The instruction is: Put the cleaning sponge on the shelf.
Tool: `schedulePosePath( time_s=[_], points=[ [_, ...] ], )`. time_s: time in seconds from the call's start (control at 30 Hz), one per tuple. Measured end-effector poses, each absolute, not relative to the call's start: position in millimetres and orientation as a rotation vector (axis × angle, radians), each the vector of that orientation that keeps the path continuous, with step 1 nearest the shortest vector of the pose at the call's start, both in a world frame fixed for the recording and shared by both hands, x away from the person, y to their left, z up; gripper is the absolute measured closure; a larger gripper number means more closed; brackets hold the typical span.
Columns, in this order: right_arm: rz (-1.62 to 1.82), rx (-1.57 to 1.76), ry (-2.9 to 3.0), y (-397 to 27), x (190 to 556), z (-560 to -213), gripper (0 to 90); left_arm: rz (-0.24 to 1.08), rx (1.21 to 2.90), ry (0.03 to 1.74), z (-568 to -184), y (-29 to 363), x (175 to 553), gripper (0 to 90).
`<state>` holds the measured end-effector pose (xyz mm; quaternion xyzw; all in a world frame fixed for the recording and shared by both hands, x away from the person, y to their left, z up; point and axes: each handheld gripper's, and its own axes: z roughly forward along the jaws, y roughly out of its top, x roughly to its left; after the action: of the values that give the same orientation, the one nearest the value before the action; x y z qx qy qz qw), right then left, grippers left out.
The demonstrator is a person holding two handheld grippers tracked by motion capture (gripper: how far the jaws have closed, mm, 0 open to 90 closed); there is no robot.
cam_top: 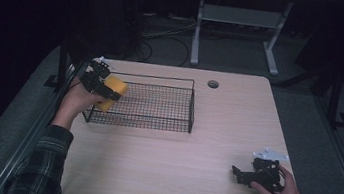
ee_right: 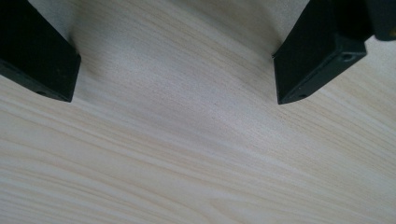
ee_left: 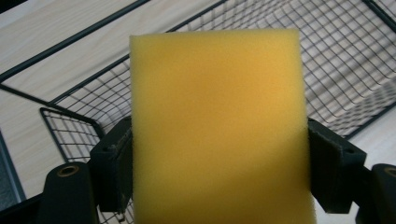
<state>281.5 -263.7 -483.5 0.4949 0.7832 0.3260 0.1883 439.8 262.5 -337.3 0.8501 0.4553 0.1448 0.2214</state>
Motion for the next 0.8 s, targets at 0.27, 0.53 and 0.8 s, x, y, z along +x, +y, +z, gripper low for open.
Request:
schedulePosePath(
  time_s=[0.27, 0.53, 0.8],
  points=[
    [0.917, 1.393, 2.203, -264, 282, -483, 0.0, 0.417, 2.327, 1.297, -344, 271, 449, 22.3],
    [0.917, 1.391, 2.204, -264, 282, -484, 0.0, 0.42, 2.312, 1.321, -350, 274, 457, 22.3],
    [0.917, 1.39, 2.204, -264, 282, -484, 0.0, 0.419, 2.305, 1.333, -360, 274, 463, 22.2]
  ],
)
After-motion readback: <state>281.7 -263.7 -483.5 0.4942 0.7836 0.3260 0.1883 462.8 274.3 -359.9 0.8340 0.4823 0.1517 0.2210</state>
